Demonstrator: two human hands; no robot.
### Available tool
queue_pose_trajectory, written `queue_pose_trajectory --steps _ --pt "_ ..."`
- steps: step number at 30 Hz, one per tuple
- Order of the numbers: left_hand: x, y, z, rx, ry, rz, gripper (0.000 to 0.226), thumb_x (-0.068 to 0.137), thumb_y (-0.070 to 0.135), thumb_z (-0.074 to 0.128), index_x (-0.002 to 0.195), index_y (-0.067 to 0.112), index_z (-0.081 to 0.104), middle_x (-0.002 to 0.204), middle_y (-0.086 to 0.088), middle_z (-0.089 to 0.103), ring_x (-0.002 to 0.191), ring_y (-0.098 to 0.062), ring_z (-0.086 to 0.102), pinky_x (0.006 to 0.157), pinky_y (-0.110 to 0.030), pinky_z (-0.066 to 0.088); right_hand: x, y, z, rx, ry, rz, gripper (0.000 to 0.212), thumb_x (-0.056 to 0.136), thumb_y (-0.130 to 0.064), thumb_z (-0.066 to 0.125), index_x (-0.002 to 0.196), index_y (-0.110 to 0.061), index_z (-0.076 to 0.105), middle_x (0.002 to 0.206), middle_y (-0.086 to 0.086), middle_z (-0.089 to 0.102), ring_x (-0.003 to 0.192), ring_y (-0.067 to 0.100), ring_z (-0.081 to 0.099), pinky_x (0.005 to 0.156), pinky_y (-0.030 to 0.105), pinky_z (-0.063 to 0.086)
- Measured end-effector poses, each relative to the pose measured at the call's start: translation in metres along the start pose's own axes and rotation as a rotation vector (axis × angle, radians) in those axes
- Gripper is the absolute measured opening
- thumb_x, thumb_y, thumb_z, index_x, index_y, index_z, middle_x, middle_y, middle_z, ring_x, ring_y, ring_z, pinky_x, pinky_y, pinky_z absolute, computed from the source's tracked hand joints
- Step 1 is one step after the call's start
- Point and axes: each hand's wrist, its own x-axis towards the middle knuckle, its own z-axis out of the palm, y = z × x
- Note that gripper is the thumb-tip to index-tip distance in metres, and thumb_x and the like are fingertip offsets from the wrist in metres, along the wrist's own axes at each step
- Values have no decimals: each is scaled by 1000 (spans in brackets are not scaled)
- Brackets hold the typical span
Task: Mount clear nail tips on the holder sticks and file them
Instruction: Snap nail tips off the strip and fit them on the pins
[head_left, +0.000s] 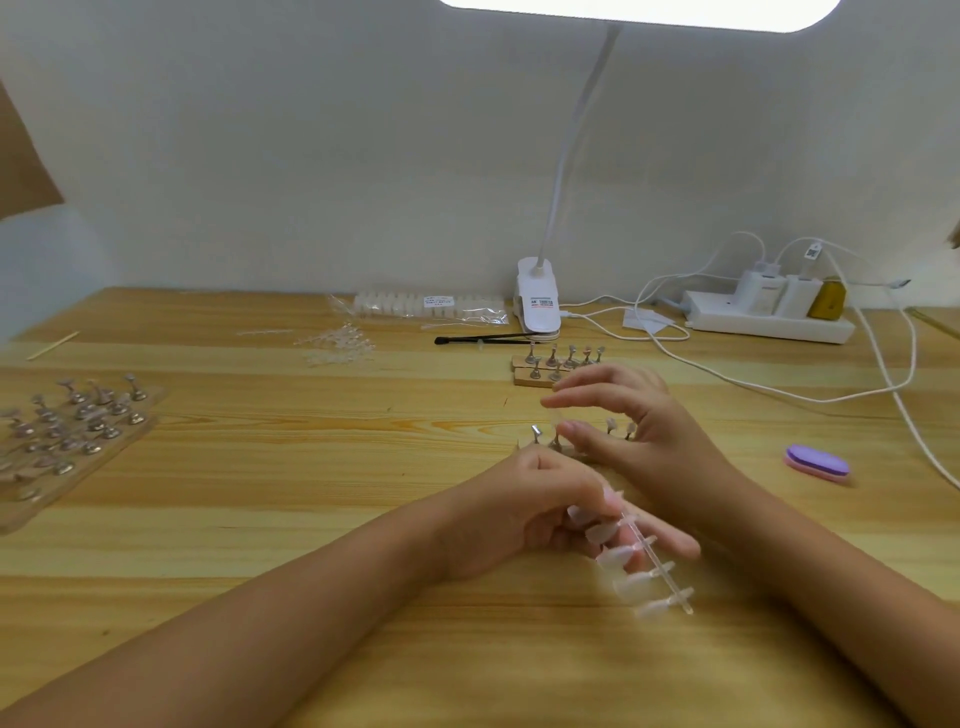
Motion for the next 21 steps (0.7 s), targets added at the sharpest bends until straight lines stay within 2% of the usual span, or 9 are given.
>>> queue_pose_trajectory --steps 2,3,6,8,9,13,15,18,21 --pt "0 -2 1 101 -19 -30 28 83 18 52 64 -1 60 115 -33 65 88 -14 62 83 -29 45 3 -2 14 -70 30 -41 23 86 -24 70 108 -28 73 115 -13 61 122 13 42 106 24 28" --pt "0 -3 1 147 -11 -45 25 83 17 53 69 0 64 115 -34 65 90 -18 60 84 -30 43 3 -2 19 -102 38 -59 23 86 -20 72 109 -26 74 116 -10 61 123 19 42 107 32 28" --pt "0 -1 3 229 -19 -49 25 90 8 48 79 5 70 118 -32 64 93 -20 61 83 -20 44 2 -1 25 -155 57 -91 22 85 -17 74 107 -23 75 118 -5 62 124 30 43 106 52 30" --pt "0 -1 3 236 -11 -55 25 90 7 47 85 -2 70 118 -31 65 102 -36 62 91 -29 47 0 0 25 -173 90 -108 21 85 -17 74 105 -22 76 118 -4 62 123 32 45 103 56 31" --pt "0 -2 3 243 -2 -60 24 90 8 48 86 -3 69 118 -31 65 110 -42 59 97 -38 45 -1 -1 24 -182 107 -107 21 85 -17 74 105 -22 76 118 -5 62 123 31 45 101 57 31" --pt "0 1 5 251 -16 -68 25 96 1 46 88 -9 67 120 -32 64 113 -36 61 104 -37 44 -1 -3 23 -191 114 -80 20 85 -18 74 103 -24 76 118 -9 59 125 29 42 101 57 31" --pt "0 0 5 263 -3 -85 30 94 6 48 87 -19 64 119 -34 63 116 -44 57 108 -45 42 -1 -3 23 -181 100 -63 20 85 -18 73 103 -25 75 118 -12 57 127 27 40 103 56 29" --pt "0 0 6 273 -13 -83 30 95 4 47 88 -19 64 119 -33 64 118 -42 57 107 -39 43 -1 -3 22 -177 89 -38 20 85 -20 73 103 -27 75 120 -15 56 129 22 35 107 51 25" --pt "-1 -1 7 265 16 -70 33 92 9 49 89 -20 63 119 -33 64 117 -45 55 107 -46 40 -1 -1 22 -182 69 -7 20 86 -24 71 104 -32 74 121 -20 53 129 11 27 107 42 19"
